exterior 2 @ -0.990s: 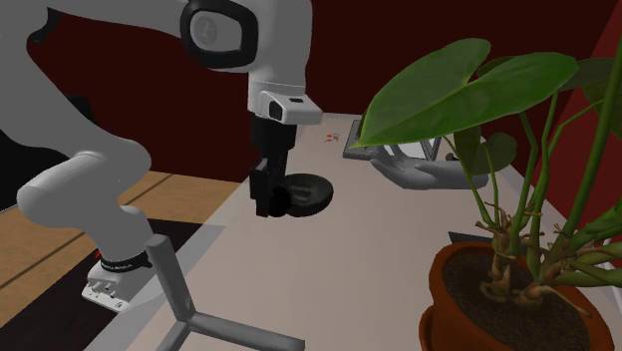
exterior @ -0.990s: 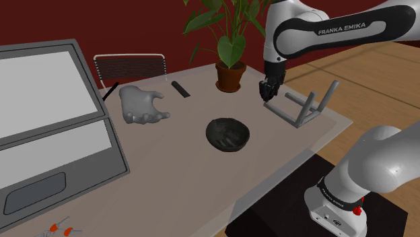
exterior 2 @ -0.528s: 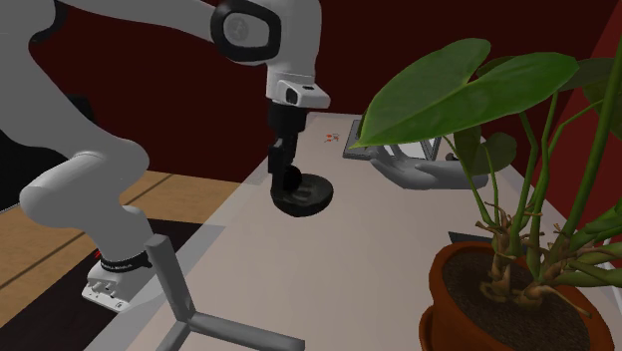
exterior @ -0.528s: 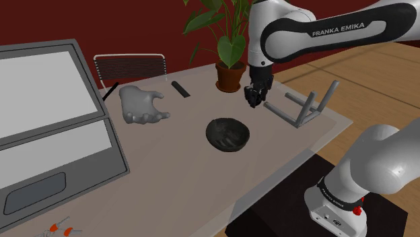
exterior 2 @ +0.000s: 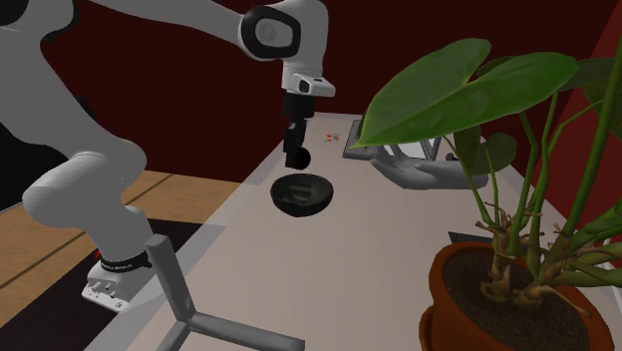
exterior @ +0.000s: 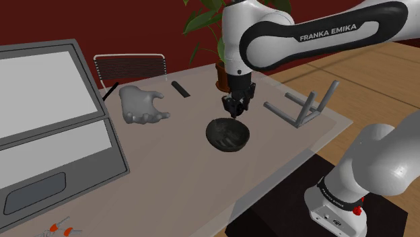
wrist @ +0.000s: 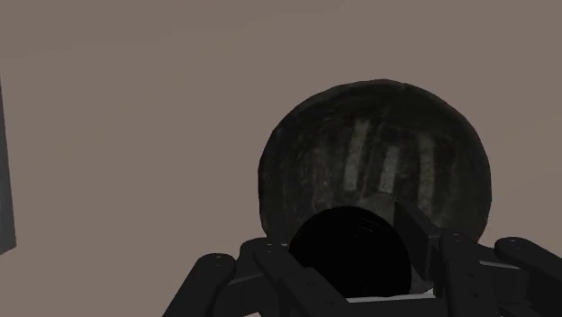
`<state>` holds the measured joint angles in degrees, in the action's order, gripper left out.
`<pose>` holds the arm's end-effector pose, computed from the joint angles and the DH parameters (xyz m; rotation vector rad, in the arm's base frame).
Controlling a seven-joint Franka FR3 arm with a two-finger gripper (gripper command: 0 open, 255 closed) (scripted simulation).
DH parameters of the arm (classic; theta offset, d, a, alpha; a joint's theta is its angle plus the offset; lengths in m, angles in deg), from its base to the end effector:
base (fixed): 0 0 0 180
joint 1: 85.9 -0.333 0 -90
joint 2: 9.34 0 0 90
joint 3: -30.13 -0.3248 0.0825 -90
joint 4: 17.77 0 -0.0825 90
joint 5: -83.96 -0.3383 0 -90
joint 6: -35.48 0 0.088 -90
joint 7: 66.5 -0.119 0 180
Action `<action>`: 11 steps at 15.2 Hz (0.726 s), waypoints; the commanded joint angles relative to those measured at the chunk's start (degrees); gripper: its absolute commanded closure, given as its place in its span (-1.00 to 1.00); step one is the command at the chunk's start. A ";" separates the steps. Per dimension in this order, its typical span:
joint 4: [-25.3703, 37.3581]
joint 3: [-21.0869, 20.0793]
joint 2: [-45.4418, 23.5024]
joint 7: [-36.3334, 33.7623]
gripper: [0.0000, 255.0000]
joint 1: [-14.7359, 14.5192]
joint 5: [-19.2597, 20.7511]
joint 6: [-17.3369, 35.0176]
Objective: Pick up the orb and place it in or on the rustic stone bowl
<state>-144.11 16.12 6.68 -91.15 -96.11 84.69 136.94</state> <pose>0.3675 0.1716 0.4932 2.9978 -0.0278 -0.1744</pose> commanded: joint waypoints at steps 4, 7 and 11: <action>0.68 -2.05 -2.93 -3.23 1.00 -1.05 -0.32 2.06; -1.07 -2.17 -3.55 -3.47 1.00 -1.06 -0.20 4.40; -3.23 -2.35 -4.56 -3.84 1.00 -1.07 0.02 7.53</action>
<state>-146.83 13.81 2.38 -94.90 -97.18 84.64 143.67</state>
